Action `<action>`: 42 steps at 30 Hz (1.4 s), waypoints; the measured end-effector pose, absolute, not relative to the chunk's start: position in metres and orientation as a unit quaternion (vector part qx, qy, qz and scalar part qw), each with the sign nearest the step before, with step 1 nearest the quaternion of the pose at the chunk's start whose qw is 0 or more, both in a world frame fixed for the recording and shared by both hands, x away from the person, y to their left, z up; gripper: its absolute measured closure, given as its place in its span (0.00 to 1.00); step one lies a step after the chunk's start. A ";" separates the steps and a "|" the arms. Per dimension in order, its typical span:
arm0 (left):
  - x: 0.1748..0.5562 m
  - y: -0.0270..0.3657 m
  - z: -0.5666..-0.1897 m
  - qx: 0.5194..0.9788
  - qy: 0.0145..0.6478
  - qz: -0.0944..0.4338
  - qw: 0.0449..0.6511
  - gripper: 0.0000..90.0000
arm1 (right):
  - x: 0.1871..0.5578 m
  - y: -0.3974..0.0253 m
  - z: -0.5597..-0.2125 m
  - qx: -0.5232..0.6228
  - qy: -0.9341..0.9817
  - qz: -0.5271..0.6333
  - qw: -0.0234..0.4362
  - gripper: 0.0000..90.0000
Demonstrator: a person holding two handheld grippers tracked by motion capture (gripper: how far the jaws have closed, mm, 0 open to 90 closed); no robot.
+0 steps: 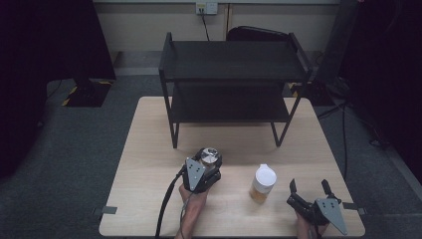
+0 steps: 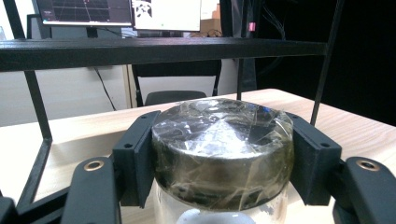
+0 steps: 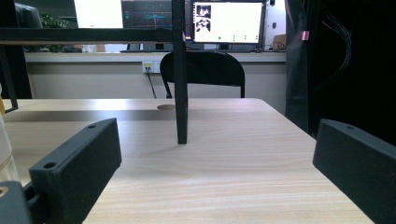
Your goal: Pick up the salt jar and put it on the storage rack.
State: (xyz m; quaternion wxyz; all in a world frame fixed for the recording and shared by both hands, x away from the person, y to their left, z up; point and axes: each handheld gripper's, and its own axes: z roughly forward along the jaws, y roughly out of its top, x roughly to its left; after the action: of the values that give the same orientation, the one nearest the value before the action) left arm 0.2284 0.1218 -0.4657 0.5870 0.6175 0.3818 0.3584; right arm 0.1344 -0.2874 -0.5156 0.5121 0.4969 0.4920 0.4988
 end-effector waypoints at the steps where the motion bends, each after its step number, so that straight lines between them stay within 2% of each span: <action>1: 0.229 0.123 -0.464 0.621 0.379 0.357 0.586 0.39 | 0.134 -0.287 -0.516 0.497 0.492 0.499 0.512 0.00; 13: 0.231 0.128 -0.443 0.641 0.358 0.340 0.588 0.39 | 0.134 -0.287 -0.516 0.498 0.491 0.498 0.513 0.00; 17: 0.234 0.137 -0.431 0.639 0.354 0.318 0.604 0.39 | 0.134 -0.287 -0.516 0.497 0.492 0.499 0.512 0.00; 32: 0.235 0.150 -0.392 0.655 0.305 0.330 0.607 0.39 | 0.134 -0.288 -0.516 0.496 0.493 0.500 0.511 0.00; 42: 0.245 0.165 -0.370 0.662 0.279 0.305 0.625 0.39 | 0.134 -0.288 -0.516 0.496 0.493 0.500 0.511 0.00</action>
State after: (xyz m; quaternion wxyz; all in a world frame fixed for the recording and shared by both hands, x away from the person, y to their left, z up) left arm 0.2453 0.1646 -0.3699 0.6251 0.6622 0.2790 0.3049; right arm 0.1344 -0.2882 -0.5155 0.5107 0.4958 0.4934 0.5000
